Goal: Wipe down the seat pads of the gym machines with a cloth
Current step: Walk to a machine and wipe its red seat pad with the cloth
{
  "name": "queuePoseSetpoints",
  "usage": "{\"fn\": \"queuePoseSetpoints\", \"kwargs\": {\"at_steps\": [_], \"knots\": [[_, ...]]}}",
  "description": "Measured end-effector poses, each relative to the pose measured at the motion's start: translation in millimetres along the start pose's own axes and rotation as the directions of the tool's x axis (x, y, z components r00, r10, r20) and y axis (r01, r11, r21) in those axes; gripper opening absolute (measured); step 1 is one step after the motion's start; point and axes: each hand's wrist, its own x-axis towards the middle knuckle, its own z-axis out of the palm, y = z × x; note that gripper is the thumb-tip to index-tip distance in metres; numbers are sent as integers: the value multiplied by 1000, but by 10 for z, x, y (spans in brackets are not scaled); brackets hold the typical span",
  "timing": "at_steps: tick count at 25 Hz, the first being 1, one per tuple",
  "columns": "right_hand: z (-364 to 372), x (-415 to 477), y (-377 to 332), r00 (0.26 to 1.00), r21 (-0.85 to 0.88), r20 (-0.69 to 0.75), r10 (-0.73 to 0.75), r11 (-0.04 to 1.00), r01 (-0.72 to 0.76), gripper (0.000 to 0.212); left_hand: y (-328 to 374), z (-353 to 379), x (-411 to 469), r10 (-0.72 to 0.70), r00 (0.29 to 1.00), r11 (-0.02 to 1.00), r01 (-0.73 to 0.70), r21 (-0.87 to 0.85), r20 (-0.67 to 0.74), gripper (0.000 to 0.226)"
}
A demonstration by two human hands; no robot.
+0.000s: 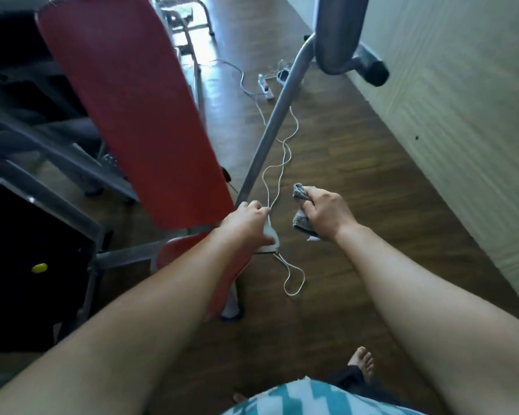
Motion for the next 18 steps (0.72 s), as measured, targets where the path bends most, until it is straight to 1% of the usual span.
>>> {"fn": "queuePoseSetpoints", "kwargs": {"at_steps": [5,8,13,18], "knots": [[-1033,192,961,997,-25,-33,66,997,-67,23,1133,-297,915,81,997,994,-81,71,0,84],[-1680,324,1548,994,-36,-54,93,995,-95,18,1860,-429,1446,108,994,992,-107,60,-28,84],[-2503,694,2388,989,-51,-69,128,990,-131,28,2798,-700,2266,129,991,990,-127,54,-34,85],[-2946,1306,3105,985,-72,-114,130,988,-138,31,3386,-861,3170,126,992,990,-124,69,-19,82]]}}
